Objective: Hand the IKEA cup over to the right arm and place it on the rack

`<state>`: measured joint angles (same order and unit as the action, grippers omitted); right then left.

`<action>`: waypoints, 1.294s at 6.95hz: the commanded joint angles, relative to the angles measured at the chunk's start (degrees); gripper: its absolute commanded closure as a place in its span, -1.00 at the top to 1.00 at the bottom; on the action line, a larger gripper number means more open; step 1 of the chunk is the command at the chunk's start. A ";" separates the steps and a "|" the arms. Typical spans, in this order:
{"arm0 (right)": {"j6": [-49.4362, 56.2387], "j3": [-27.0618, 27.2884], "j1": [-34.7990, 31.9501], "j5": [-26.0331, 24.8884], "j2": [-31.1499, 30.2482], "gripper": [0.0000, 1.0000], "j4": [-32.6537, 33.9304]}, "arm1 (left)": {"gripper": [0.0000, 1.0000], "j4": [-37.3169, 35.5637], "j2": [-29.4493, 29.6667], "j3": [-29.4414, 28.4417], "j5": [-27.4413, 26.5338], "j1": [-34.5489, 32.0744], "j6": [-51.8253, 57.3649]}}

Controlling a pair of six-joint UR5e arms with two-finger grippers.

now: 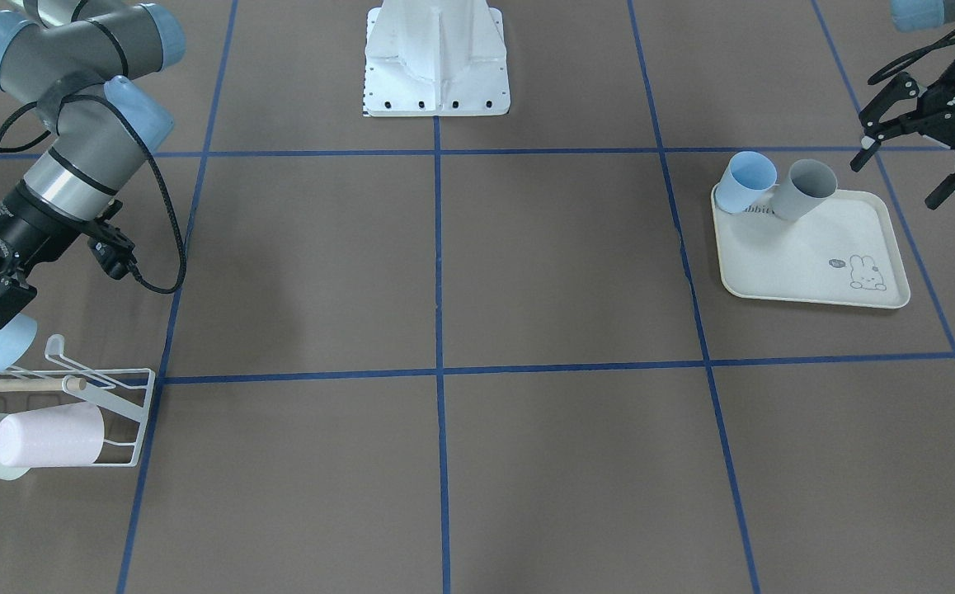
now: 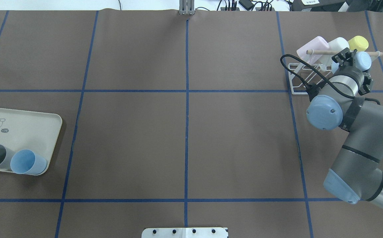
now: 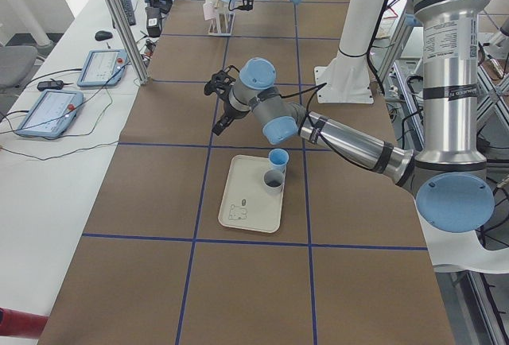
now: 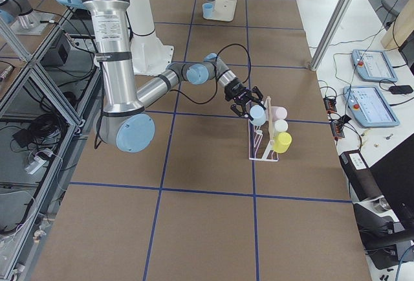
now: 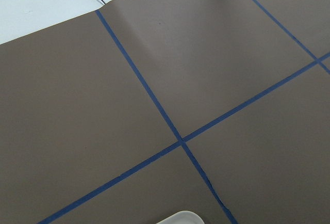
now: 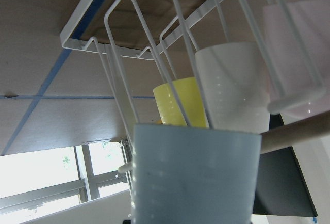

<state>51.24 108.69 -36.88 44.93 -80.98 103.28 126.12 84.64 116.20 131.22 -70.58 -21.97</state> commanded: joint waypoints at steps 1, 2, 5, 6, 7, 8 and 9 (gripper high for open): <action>0.18 -0.84 0.14 0.07 0.03 -0.76 -0.01 | 1.00 0.00 0.00 0.00 0.00 0.00 0.00; 0.18 -1.20 0.14 0.07 0.03 -0.67 -0.01 | 1.00 0.00 0.00 0.00 0.00 0.00 0.00; -0.17 -2.25 0.75 -0.11 0.12 0.75 -0.18 | 1.00 0.00 0.00 0.17 0.00 0.00 -0.09; -0.17 -2.25 0.76 -0.11 0.20 0.98 -0.18 | 1.00 0.00 0.00 0.08 0.00 0.00 0.00; -0.26 -2.25 0.76 -0.11 1.25 0.99 -0.10 | 1.00 0.00 0.00 0.08 0.00 0.00 0.00; -0.69 -1.91 0.76 -0.11 2.22 0.99 -0.10 | 1.00 0.00 0.00 0.00 0.00 0.00 0.00; -1.31 -1.12 0.50 0.33 5.71 0.98 -0.10 | 1.00 0.09 0.09 0.17 -0.09 0.00 0.09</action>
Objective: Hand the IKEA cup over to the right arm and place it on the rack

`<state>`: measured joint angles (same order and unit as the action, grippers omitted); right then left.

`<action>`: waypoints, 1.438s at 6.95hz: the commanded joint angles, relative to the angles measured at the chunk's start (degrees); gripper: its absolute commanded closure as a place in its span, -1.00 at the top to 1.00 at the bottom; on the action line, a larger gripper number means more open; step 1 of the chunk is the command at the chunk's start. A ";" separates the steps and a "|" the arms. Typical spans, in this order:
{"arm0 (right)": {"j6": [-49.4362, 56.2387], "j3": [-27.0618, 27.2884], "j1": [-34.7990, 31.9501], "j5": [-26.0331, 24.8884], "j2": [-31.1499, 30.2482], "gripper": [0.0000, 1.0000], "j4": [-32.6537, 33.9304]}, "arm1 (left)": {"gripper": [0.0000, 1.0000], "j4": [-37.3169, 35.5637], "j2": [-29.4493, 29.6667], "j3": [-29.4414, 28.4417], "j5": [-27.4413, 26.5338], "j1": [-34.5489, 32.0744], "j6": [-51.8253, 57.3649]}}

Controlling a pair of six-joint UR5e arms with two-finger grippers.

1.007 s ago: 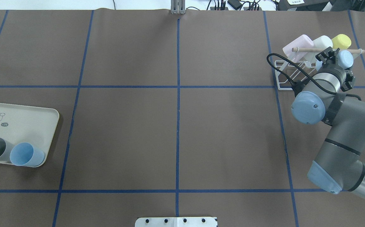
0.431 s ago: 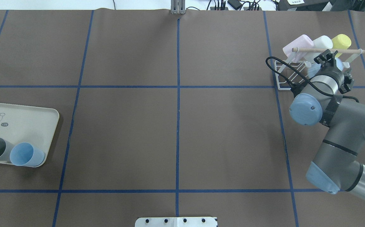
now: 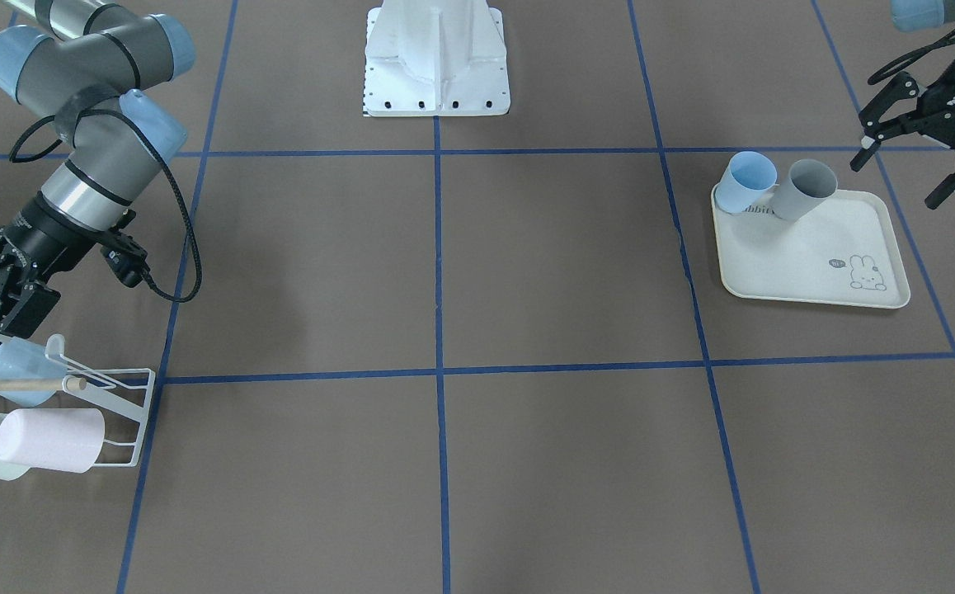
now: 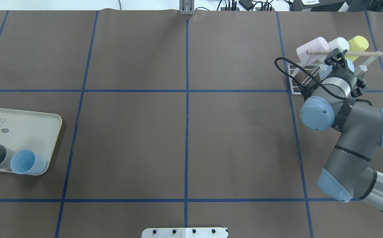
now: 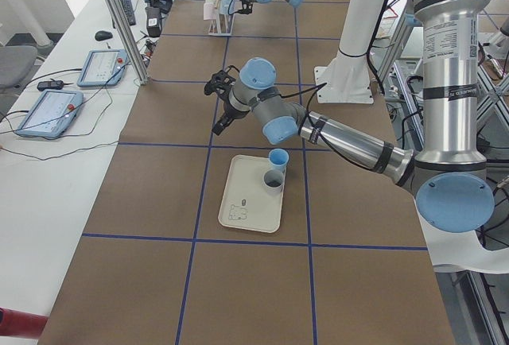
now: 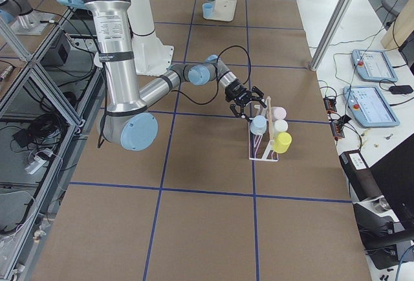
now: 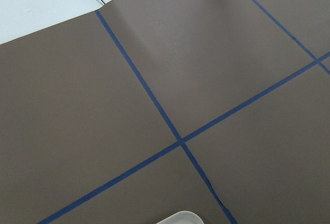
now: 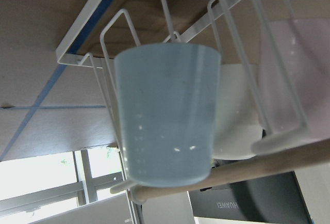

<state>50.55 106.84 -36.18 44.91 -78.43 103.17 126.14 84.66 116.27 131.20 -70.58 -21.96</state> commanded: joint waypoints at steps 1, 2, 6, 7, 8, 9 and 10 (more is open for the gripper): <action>-4.90 3.34 -0.20 3.57 4.76 0.98 0.10 | 1.00 0.24 0.07 0.10 -0.85 0.17 0.24; -11.12 7.29 -0.20 9.87 4.95 0.98 0.01 | 1.00 1.20 -1.33 0.10 -1.04 0.26 0.33; -57.97 13.65 -0.03 31.78 4.26 0.99 -12.85 | 1.00 4.53 -7.47 0.10 -5.49 4.54 -0.19; -66.73 14.09 1.45 34.17 4.08 0.99 -18.65 | 1.00 7.33 -10.28 0.10 -9.09 8.14 -2.80; -71.25 14.01 2.34 36.80 3.99 1.00 -25.67 | 1.00 10.41 -13.26 -1.03 -11.99 10.87 -4.22; -76.34 14.27 2.52 40.48 4.34 1.00 -28.00 | 1.00 14.09 -13.64 -5.22 -13.76 13.68 -4.41; -78.31 15.14 2.61 42.61 4.95 1.00 -28.02 | 1.00 19.96 -14.60 -9.44 -13.87 14.49 -4.50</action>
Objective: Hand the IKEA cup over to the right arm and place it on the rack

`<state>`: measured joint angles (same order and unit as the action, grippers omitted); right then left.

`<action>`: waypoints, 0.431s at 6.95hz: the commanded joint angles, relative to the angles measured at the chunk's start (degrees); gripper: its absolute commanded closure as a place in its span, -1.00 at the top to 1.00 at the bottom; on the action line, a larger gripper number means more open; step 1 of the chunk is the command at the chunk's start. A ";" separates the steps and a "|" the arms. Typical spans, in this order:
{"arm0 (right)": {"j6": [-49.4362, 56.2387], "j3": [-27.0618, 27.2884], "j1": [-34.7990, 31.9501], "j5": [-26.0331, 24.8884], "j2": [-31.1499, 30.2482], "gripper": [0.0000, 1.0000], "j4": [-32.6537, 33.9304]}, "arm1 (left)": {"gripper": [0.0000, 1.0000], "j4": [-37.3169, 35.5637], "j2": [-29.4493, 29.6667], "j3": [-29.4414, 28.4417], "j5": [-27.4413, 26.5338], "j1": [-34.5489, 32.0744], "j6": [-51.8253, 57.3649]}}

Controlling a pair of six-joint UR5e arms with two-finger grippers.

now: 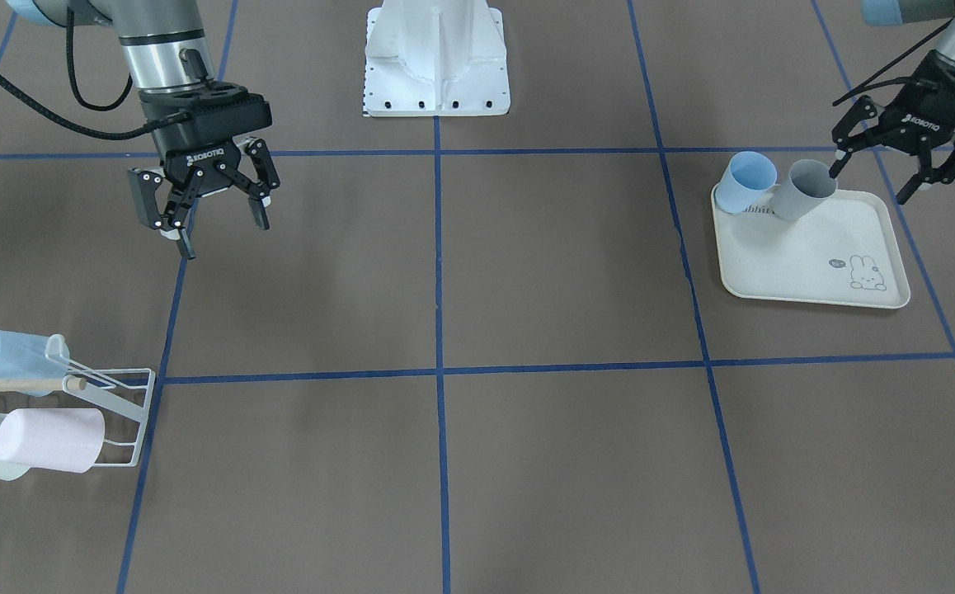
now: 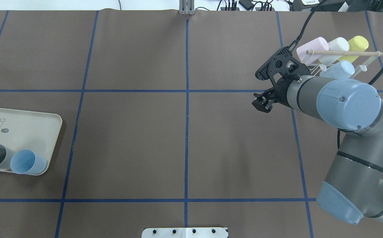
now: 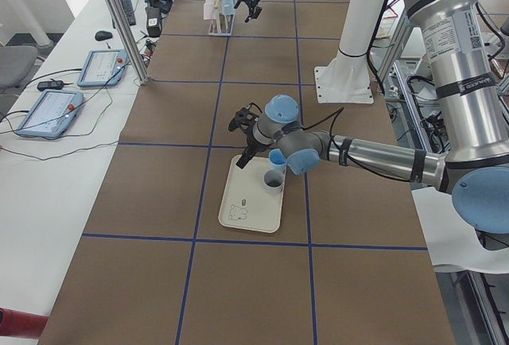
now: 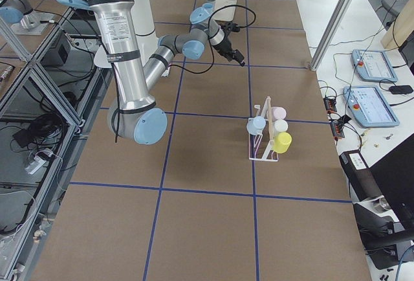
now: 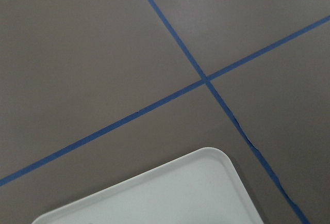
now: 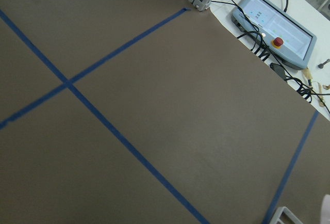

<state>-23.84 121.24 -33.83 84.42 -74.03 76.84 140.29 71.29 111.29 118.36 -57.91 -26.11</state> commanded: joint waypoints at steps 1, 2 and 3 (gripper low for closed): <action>-4.19 1.19 0.34 3.12 0.73 0.99 -1.69 | 1.00 10.22 -1.59 -7.46 -1.02 3.05 -1.48; -5.24 1.11 0.52 3.12 1.25 0.99 -1.78 | 1.00 11.49 -1.68 -8.01 -2.59 6.63 -5.41; -5.25 1.10 0.52 3.04 1.52 0.99 -1.78 | 1.00 12.02 -1.77 -8.10 -5.04 11.19 -9.88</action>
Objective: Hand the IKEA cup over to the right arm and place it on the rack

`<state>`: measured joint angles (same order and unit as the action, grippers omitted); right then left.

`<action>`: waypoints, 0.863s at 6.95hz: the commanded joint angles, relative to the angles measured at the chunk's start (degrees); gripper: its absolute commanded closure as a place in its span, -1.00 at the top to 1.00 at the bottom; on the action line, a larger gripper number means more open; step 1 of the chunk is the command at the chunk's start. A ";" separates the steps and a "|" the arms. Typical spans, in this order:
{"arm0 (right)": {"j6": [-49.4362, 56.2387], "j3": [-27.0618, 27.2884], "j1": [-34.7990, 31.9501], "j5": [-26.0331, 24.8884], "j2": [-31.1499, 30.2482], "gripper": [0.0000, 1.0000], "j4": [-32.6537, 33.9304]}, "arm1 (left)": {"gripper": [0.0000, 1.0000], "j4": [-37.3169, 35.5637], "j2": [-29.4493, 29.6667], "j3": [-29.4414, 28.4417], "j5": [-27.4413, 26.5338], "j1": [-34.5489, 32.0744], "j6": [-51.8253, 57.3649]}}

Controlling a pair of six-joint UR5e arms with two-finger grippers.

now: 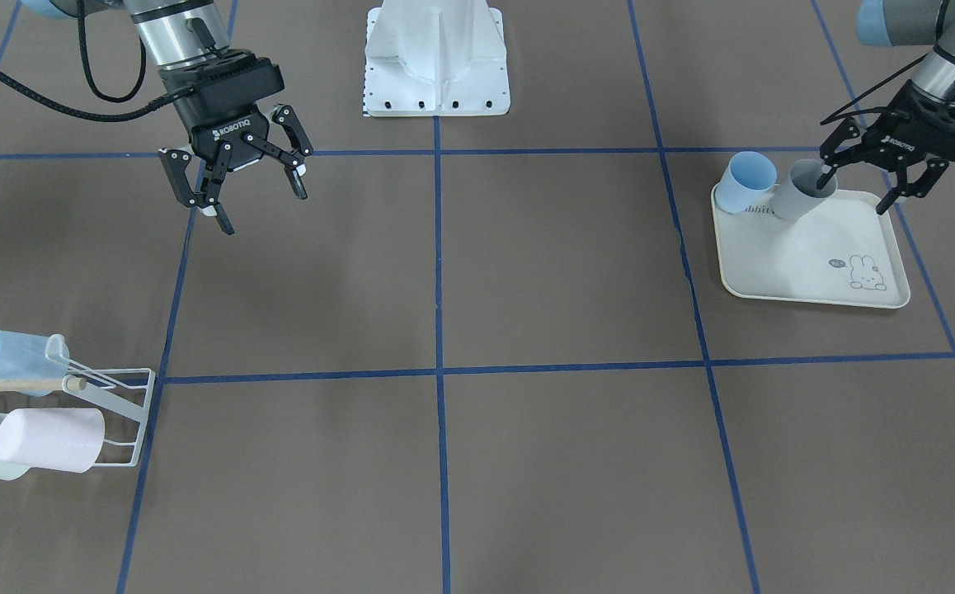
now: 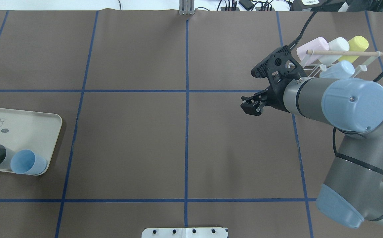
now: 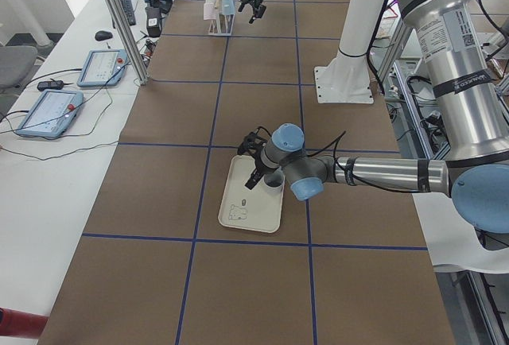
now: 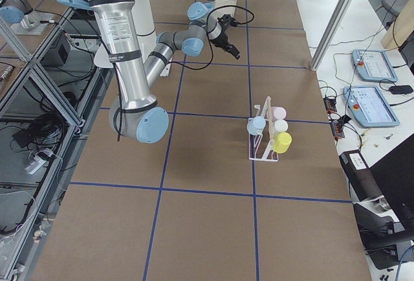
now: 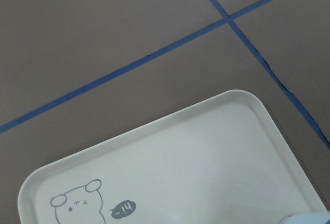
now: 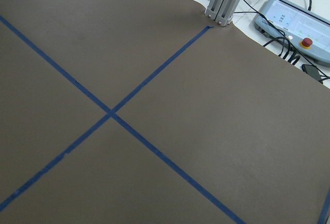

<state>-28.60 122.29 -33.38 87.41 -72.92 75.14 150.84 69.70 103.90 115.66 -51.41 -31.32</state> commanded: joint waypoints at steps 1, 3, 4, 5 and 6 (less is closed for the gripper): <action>-0.49 0.14 0.07 -0.13 0.41 0.99 -0.08 | 1.00 4.43 -0.43 -1.50 -2.72 6.22 -5.68; -0.49 0.14 0.07 -0.22 0.76 0.99 -0.08 | 1.00 10.86 -5.43 -1.60 -2.02 5.98 -5.60; -0.49 0.14 0.07 -0.22 0.76 0.99 -0.08 | 1.00 10.97 -5.71 -1.24 -0.97 5.54 -5.68; -0.49 0.05 0.07 -0.31 0.67 0.99 -0.08 | 1.00 10.97 -5.10 -2.28 -1.48 5.53 -5.69; -0.49 -0.04 0.07 -0.31 0.67 0.99 -0.08 | 1.00 10.88 -4.75 -3.08 -1.58 5.62 -6.12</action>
<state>-29.09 122.35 -33.31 87.13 -72.22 75.06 161.67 64.62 101.70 114.19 -45.79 -37.10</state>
